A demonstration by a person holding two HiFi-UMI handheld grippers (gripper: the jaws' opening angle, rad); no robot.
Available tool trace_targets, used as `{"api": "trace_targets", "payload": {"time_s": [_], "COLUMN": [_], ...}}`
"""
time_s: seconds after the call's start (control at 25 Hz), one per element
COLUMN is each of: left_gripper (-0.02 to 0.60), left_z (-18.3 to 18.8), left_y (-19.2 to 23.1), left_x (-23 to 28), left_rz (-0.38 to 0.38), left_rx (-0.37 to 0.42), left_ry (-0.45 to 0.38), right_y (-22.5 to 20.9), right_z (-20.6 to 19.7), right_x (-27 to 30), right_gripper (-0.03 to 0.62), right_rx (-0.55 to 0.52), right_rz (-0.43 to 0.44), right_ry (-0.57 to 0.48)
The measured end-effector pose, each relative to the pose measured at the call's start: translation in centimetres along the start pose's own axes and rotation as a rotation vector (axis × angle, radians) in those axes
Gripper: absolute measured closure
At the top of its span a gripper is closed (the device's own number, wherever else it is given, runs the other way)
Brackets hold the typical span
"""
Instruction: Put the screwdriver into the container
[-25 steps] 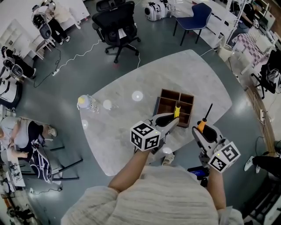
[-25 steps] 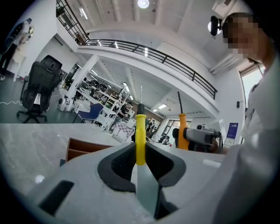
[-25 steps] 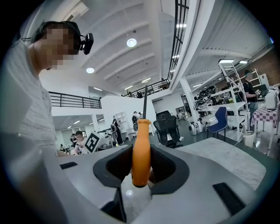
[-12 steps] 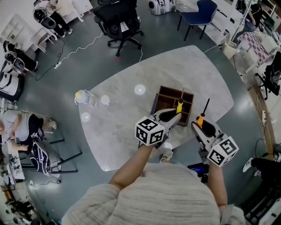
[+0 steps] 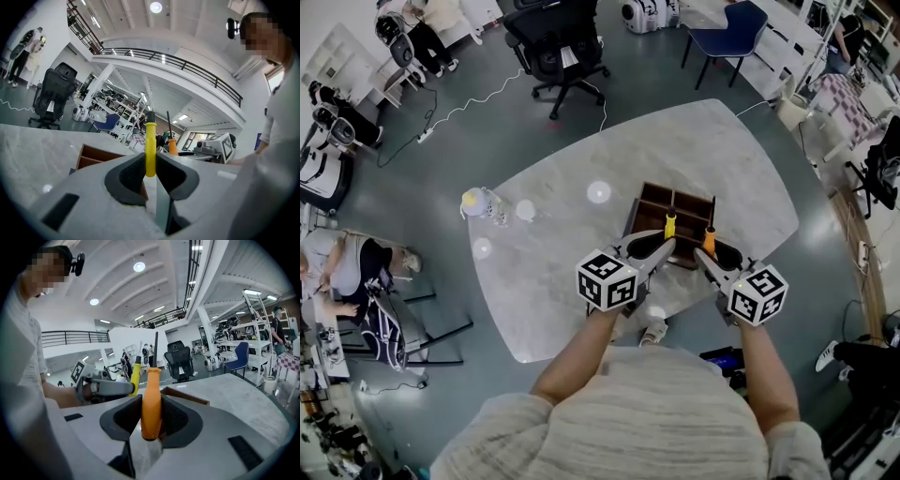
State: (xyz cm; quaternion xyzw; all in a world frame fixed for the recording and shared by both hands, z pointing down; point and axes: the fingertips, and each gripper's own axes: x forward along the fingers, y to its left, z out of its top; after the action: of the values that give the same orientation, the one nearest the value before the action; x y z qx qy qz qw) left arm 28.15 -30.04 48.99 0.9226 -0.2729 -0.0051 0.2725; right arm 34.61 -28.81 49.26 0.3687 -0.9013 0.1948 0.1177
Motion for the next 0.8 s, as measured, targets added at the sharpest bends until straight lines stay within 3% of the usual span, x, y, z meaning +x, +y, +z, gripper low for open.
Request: {"api": "trace_targets", "payload": {"time_s": [0.24, 0.48, 0.64, 0.8], "left_gripper": [0.508, 0.508, 0.508, 0.508], "left_z": [0.0, 0.0, -0.1, 0.1], "left_y": [1.4, 1.9, 2.2, 2.3], "left_x": [-2.7, -4.3, -4.7, -5.0], "left_rz": [0.039, 0.046, 0.036, 0.007], "left_rx": [-0.006, -0.019, -0.027, -0.042], "left_ry": [-0.027, -0.042, -0.044, -0.055], "right_y": [-1.8, -4.4, -5.3, -5.2], "right_z": [-3.0, -4.3, -3.7, -4.0], "right_x": [1.1, 0.9, 1.0, 1.8], "right_gripper": [0.470, 0.471, 0.473, 0.474], "right_rx": [-0.215, -0.602, -0.802, -0.911], "right_rz": [-0.045, -0.123, -0.145, -0.139], "right_ry": [0.262, 0.619, 0.749, 0.828]}}
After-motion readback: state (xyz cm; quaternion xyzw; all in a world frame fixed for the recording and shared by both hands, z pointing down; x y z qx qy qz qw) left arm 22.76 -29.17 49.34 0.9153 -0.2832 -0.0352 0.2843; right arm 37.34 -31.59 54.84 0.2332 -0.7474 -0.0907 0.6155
